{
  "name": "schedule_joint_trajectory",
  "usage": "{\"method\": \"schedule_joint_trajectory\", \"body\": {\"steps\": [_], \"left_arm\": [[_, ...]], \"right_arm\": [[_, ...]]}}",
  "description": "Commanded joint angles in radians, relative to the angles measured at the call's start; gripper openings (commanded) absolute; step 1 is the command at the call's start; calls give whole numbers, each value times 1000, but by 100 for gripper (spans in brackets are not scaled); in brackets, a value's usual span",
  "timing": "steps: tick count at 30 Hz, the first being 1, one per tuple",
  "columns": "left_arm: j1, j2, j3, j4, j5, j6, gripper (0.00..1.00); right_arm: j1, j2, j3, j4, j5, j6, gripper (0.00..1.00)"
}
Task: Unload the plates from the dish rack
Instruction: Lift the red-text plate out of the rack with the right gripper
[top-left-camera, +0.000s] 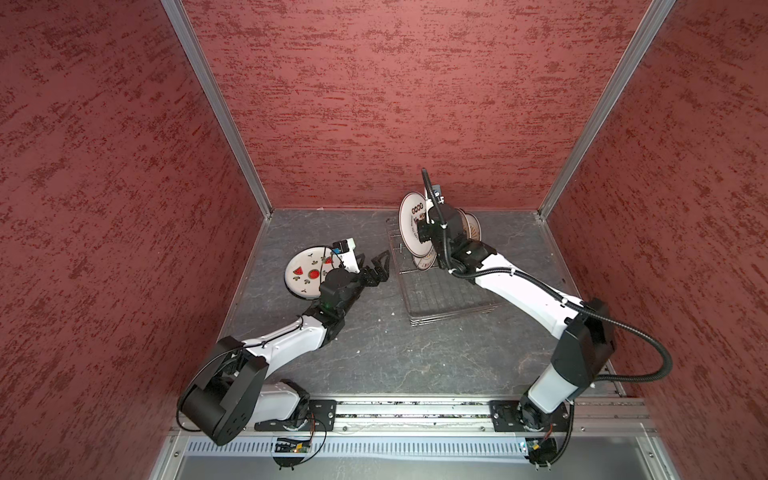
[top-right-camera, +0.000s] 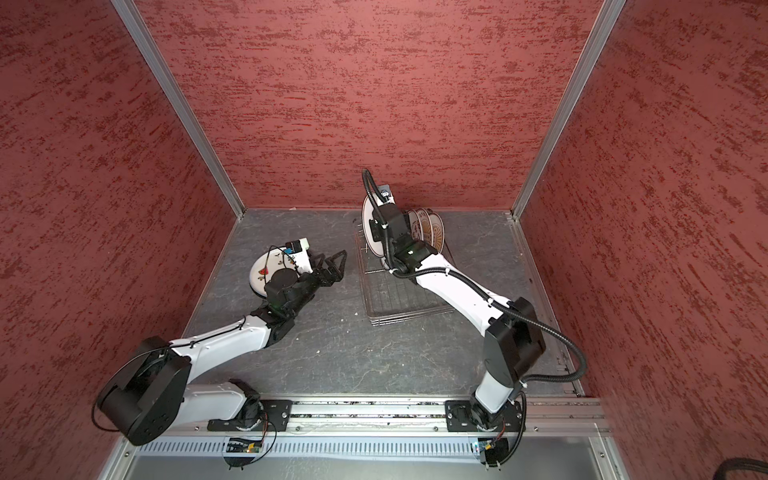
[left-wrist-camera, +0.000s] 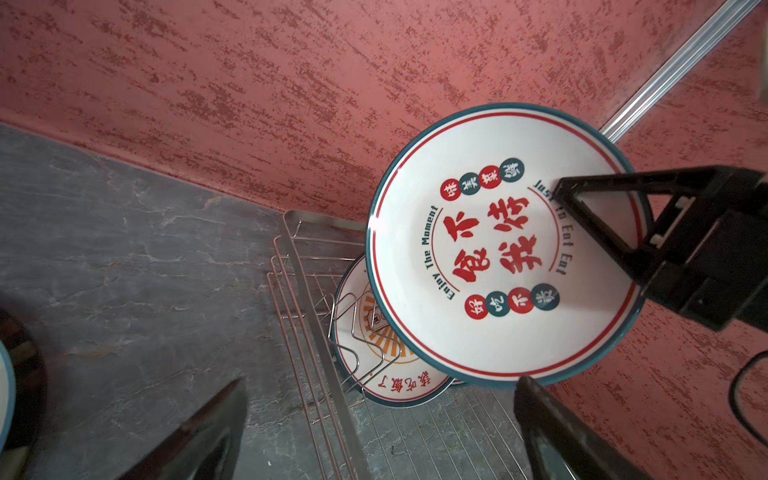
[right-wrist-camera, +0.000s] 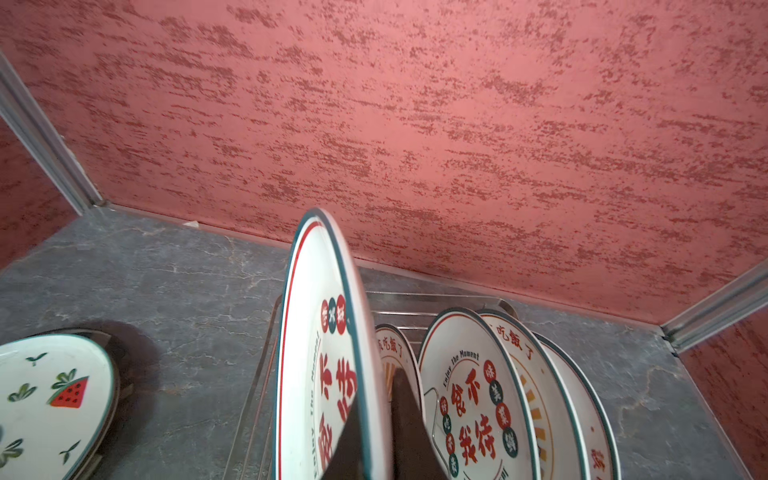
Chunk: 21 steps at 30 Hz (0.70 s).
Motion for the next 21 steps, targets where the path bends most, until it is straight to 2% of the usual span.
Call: {"method": "schedule_joint_trajectory", "body": {"steps": [1,5,6,10,12,21], "left_arm": [[17,-40,0,14,66,42,99],[30,-93,-8,-22,81,65,100],[44,-106,-8,-29,108,66,99],[110,-123,-1,-28,347,86,100],[133,-134,-11,-9,419,84,99],[139,-206,-30,59,620,68,99]], "right_arm": [[-21,-96,-60,177,-123,19,1],[-78,-182,-188,264,-303,80,0],[-95,-232,-225,291,-350,96,0],[-166,-313,-320,346,-525,179,0],[-193,-345,-352,368,-637,226,0],[-290,-449,-513,595,-1015,385,0]]}}
